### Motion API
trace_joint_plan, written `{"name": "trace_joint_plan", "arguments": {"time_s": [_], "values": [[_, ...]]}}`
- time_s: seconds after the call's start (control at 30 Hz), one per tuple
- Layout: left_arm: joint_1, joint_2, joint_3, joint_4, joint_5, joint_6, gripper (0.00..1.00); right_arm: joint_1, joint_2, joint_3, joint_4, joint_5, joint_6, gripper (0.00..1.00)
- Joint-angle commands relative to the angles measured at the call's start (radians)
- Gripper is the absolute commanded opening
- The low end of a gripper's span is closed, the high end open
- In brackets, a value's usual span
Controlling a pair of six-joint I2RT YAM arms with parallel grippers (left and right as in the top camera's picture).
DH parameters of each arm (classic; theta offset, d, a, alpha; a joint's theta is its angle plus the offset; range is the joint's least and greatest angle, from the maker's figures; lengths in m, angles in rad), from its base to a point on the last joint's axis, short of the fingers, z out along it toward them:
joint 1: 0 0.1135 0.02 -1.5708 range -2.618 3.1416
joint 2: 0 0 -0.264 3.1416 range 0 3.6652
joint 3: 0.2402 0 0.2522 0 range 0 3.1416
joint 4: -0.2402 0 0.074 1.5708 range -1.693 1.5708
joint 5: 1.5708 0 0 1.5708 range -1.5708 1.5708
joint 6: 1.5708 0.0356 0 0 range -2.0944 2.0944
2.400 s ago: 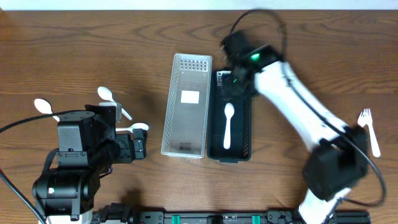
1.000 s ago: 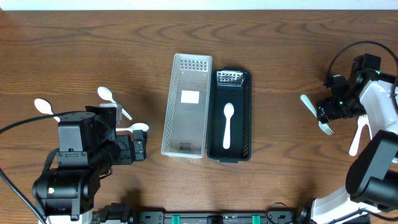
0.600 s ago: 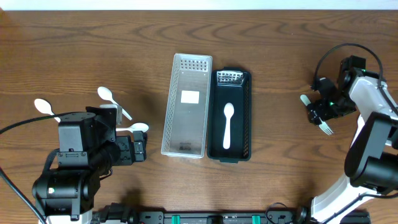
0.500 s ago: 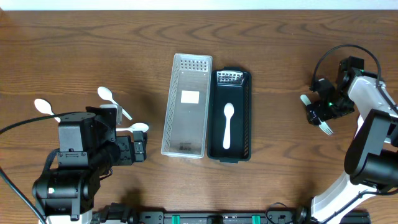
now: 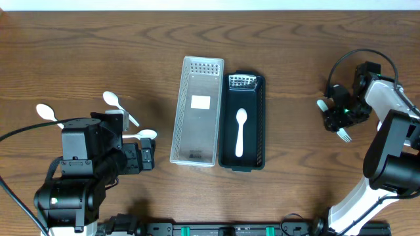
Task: Pack container
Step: 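Move the right gripper to the green fork and grasp it, then carry the green fork into the black basket and release it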
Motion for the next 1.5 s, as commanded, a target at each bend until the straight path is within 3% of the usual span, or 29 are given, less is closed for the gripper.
{"name": "trace_joint_plan", "arguments": {"time_s": [0.0, 0.13, 0.37, 0.53, 0.93, 1.23, 1.47], "values": [[-0.002, -0.001, 0.013, -0.002, -0.002, 0.006, 0.98, 0.008, 0.018, -0.001, -0.001, -0.040, -0.001, 0.46], [-0.002, -0.001, 0.013, -0.002, -0.001, 0.006, 0.98, 0.008, 0.018, -0.001, 0.002, -0.040, 0.026, 0.24], [-0.002, -0.001, 0.013, -0.005, -0.002, 0.006, 0.98, 0.008, 0.018, -0.001, 0.006, -0.040, 0.048, 0.16], [-0.002, -0.001, 0.013, -0.005, -0.001, 0.005, 0.98, 0.008, 0.018, -0.001, 0.014, -0.040, 0.095, 0.01], [-0.002, -0.001, 0.013, -0.005, -0.001, 0.006, 0.98, 0.099, -0.055, 0.111, -0.034, -0.023, 0.302, 0.01], [-0.002, -0.001, 0.013, -0.005, -0.001, 0.006, 0.98, 0.359, -0.231, 0.417, -0.195, -0.013, 0.665, 0.01], [-0.002, -0.001, 0.013, -0.010, -0.001, 0.005, 0.98, 0.582, -0.286, 0.441, -0.224, -0.013, 0.993, 0.01]]}}
